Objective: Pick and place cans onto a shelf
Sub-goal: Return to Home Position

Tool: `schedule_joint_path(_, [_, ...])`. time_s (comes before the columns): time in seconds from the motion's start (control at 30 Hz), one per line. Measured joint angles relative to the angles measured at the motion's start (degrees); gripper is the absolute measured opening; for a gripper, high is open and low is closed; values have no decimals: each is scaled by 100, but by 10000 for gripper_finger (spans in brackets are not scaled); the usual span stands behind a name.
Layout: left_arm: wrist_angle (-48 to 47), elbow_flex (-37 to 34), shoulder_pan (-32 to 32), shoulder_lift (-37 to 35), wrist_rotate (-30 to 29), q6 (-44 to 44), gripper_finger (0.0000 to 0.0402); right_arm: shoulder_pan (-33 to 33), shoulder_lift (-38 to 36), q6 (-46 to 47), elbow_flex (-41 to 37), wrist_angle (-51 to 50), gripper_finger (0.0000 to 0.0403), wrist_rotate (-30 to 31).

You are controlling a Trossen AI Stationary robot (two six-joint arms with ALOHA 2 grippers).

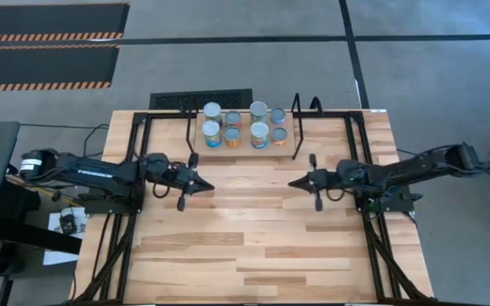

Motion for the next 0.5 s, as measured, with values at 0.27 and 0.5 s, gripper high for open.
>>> schedule_joint_path(0.27, [-267,-1,305,-257,48,22,2,-188,-1713,117,-976,30,7,-5])
schedule_joint_path(0.5, [-164,-120,388,-261,-160,131,2,-337,-2823,126,-1021,-900,8,-11])
